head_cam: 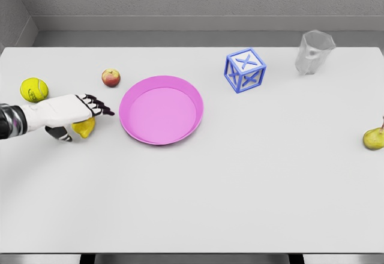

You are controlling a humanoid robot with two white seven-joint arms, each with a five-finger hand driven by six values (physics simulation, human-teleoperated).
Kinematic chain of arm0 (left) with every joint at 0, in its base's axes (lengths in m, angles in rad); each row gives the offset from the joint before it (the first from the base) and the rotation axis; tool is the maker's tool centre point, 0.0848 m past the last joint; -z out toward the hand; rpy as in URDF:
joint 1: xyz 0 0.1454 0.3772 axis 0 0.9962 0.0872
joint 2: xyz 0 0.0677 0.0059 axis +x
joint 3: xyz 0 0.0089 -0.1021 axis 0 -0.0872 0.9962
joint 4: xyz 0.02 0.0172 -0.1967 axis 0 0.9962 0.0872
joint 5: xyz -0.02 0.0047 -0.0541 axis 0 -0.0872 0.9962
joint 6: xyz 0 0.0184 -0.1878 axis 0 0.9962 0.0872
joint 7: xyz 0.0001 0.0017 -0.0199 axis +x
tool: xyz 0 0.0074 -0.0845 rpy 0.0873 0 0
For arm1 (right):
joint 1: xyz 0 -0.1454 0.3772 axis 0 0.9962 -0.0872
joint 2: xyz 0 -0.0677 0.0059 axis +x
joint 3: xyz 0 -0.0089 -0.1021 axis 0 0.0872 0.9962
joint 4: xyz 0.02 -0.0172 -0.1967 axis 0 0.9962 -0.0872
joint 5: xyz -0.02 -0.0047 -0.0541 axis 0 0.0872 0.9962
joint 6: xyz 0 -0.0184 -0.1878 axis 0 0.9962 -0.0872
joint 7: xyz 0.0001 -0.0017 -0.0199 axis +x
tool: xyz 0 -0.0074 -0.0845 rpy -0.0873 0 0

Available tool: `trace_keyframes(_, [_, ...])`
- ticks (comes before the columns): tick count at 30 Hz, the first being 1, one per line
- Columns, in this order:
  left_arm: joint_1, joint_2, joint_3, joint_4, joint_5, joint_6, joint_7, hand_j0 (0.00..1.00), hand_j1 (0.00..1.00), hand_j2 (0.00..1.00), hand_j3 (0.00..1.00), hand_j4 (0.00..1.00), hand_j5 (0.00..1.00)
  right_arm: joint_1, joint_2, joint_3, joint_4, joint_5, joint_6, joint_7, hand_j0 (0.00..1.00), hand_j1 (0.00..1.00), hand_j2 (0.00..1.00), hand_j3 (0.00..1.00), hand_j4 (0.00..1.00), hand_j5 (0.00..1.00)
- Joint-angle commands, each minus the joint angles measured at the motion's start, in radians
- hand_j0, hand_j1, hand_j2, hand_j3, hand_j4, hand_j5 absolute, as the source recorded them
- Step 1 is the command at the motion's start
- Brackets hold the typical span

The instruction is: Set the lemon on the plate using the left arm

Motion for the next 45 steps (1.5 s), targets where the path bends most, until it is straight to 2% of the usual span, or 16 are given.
trace_keyframes(1, [0.0, -0.004, -0.001, 0.002, 0.003, 0.002, 0.001, 1.0, 1.0, 1.0, 1.0, 1.0, 1.0, 0.0, 0.0, -0.001, 0.001, 0.0, 0.0, 0.0, 1.0, 1.0, 1.0, 1.0, 1.0, 1.0])
trace_keyframes(4, [-0.002, -0.008, -0.005, 0.002, -0.005, 0.002, 0.001, 1.0, 1.0, 1.0, 1.0, 1.0, 1.0, 0.0, 0.0, 0.001, 0.0, 0.0, 0.0, 0.0, 1.0, 1.0, 1.0, 1.0, 1.0, 1.0])
trace_keyframes(7, [-0.003, -0.005, -0.005, -0.004, -0.003, 0.002, -0.001, 0.9, 0.9, 0.9, 0.9, 0.9, 0.9, 0.0, 0.0, -0.001, 0.0, 0.0, 0.0, 0.0, 1.0, 1.0, 1.0, 1.0, 1.0, 1.0])
trace_keyframes(10, [-0.003, 0.001, -0.004, -0.005, 0.0, 0.002, -0.007, 0.74, 0.74, 0.74, 0.74, 0.74, 0.74, 0.0, 0.0, 0.001, 0.001, 0.0, 0.0, 0.0, 1.0, 1.0, 1.0, 1.0, 1.0, 1.0])
trace_keyframes(15, [-0.002, 0.001, -0.008, -0.005, 0.001, 0.002, -0.013, 0.74, 0.74, 0.74, 0.74, 0.74, 0.74, 0.0, 0.0, -0.001, 0.0, 0.0, 0.0, 0.0, 1.0, 1.0, 1.0, 1.0, 1.0, 1.0])
trace_keyframes(19, [-0.002, 0.002, -0.008, -0.005, 0.001, 0.002, -0.015, 0.62, 0.62, 0.62, 0.62, 0.62, 0.62, 0.0, 0.0, -0.001, 0.0, 0.0, 0.0, 0.0, 1.0, 1.0, 1.0, 1.0, 1.0, 1.0])
trace_keyframes(23, [-0.002, 0.002, -0.01, -0.005, 0.001, 0.002, -0.015, 0.58, 0.58, 0.58, 0.58, 0.58, 0.58, 0.0, 0.0, -0.001, 0.0, 0.0, 0.0, 0.0, 1.0, 1.0, 1.0, 1.0, 1.0, 1.0])
trace_keyframes(24, [-0.002, 0.002, -0.01, -0.007, 0.0, 0.002, -0.015, 0.53, 0.53, 0.53, 0.53, 0.53, 0.53, 0.0, 0.0, 0.001, 0.001, 0.0, 0.0, 0.0, 1.0, 1.0, 1.0, 1.0, 1.0, 1.0])
trace_keyframes(38, [-0.032, 0.016, -0.01, -0.007, 0.007, 0.002, -0.012, 0.53, 0.53, 0.53, 0.53, 0.53, 0.53, 0.0, 0.0, 0.001, 0.0, 0.0, 0.0, 0.0, 1.0, 1.0, 1.0, 1.0, 1.0, 1.0])
trace_keyframes(40, [-0.032, 0.016, -0.01, -0.007, 0.007, 0.002, -0.012, 0.49, 0.49, 0.49, 0.49, 0.49, 0.49, 0.0, 0.0, -0.001, 0.001, 0.0, 0.0, 0.0, 1.0, 1.0, 1.0, 1.0, 1.0, 1.0])
trace_keyframes(45, [-0.049, 0.015, -0.01, -0.007, 0.007, 0.002, -0.01, 0.49, 0.49, 0.49, 0.49, 0.49, 0.49, 0.0, 0.0, -0.001, 0.0, 0.0, 0.0, 0.0, 1.0, 1.0, 1.0, 1.0, 1.0, 1.0])
